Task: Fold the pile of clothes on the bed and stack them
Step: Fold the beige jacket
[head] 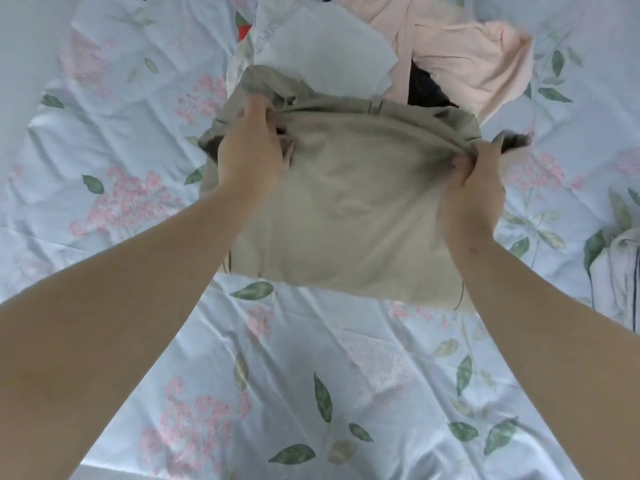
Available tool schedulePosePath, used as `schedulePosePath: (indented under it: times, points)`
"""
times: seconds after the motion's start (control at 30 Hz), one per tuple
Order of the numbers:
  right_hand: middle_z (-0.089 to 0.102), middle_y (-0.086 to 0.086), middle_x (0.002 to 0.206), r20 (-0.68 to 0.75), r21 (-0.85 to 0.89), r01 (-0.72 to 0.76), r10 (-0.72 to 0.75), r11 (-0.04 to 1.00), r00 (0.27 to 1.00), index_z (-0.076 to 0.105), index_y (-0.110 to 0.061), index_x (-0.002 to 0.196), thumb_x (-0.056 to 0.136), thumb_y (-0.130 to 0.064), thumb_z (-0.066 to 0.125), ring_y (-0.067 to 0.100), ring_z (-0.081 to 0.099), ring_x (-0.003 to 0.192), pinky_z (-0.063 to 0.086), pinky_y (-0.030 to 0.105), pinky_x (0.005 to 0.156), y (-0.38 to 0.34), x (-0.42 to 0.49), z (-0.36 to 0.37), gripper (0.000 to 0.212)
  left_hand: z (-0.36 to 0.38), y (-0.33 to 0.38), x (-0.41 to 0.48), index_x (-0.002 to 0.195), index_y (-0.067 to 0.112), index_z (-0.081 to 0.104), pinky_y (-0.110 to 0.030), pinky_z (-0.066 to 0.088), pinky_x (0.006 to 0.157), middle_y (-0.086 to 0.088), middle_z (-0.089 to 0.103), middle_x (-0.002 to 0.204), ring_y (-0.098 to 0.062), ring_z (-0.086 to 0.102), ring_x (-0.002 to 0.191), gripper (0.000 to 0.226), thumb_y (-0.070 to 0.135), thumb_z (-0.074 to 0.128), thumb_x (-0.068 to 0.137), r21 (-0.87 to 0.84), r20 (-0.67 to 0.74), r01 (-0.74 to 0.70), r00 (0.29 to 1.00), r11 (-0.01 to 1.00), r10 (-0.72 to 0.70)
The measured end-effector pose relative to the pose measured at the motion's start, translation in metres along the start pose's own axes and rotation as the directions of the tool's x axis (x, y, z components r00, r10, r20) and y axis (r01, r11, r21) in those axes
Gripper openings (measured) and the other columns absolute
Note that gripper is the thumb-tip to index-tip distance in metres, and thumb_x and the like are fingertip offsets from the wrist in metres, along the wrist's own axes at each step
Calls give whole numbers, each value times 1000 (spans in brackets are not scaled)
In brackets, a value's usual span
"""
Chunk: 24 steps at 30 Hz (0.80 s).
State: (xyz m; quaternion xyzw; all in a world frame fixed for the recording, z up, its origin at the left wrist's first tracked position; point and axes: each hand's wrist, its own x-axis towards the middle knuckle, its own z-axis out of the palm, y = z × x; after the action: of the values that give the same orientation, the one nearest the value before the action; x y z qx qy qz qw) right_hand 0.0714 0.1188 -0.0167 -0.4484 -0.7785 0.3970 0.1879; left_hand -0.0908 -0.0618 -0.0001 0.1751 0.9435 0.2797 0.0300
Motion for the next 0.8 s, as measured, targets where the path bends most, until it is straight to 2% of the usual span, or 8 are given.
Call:
schedulePosePath:
  times: [0.07, 0.13, 0.23, 0.37, 0.47, 0.63, 0.73, 0.8]
  points:
    - [38, 1, 147, 72, 93, 137, -143, 986, 987, 28, -18, 146, 98, -16, 39, 15, 38, 131, 29, 22, 106, -12, 15, 8, 49, 7, 5, 16, 144, 14, 26, -34, 32, 99, -10, 28, 148, -26, 33, 133, 51, 13, 42, 96, -21, 34, -89, 995, 996, 90]
    - [13, 2, 158, 168, -19, 219, -213, 976, 963, 13, -19, 151, 96, -18, 46, 14, 12, 145, 11, 23, 115, -9, 18, 15, 65, 19, -1, 15, 151, 23, 0, -43, 11, 117, -7, -4, 159, -24, 1, 146, 77, 20, 50, 92, 104, 154, -154, 978, 983, 137]
    - [4, 2, 160, 316, -235, 241, -161, 942, 935, 9, -31, 151, 93, -28, 52, 18, 6, 147, 12, 41, 117, 18, -5, 26, 73, 44, -23, -15, 151, 31, -4, -47, 3, 116, -3, -10, 159, -24, -7, 146, 86, 41, 54, 88, 270, 363, -315, 909, 910, 207]
    - [-3, -7, 160, 602, -458, 376, -30, 806, 798, 9, -39, 149, 86, -44, 57, 18, 0, 146, 9, 41, 115, 61, -50, 41, 80, 75, -59, -70, 151, 28, 3, -47, 2, 115, 0, -8, 159, -22, -9, 146, 94, 59, 56, 80, 302, 648, -548, 718, 780, 254]
    - [-7, -8, 159, 665, -569, 434, 80, 699, 743, 0, -41, 148, 83, -49, 59, 23, -4, 146, 7, 44, 116, 89, -64, 48, 88, 90, -83, -89, 150, 27, -7, -49, 4, 116, -1, -13, 158, -25, -10, 145, 103, 61, 58, 79, 383, 712, -601, 676, 701, 191]
    - [10, -5, 159, 603, -658, 457, 56, 599, 796, 9, -37, 150, 89, -41, 56, 26, 12, 144, 21, 48, 112, 110, -47, 56, 77, 98, -103, -76, 152, 23, 1, -47, 15, 115, -4, 2, 160, -26, 6, 146, 82, 41, 52, 91, 433, 669, -633, 703, 642, 242]
    - [38, -8, 147, 566, -642, 478, -49, 599, 823, 34, -32, 144, 97, -23, 43, 25, 33, 131, 30, 41, 100, 113, -36, 59, 48, 99, -101, -66, 150, 15, 22, -40, 28, 109, -5, 23, 156, -24, 22, 143, 56, 14, 40, 96, 367, 629, -598, 724, 712, 283]
    - [57, -6, 130, 547, -610, 471, -91, 637, 832, 49, -27, 133, 96, -12, 41, 25, 43, 117, 33, 37, 90, 112, -32, 58, 40, 96, -98, -61, 140, 9, 43, -42, 42, 96, -11, 45, 144, -28, 42, 133, 48, 10, 43, 92, 299, 606, -565, 735, 769, 305]
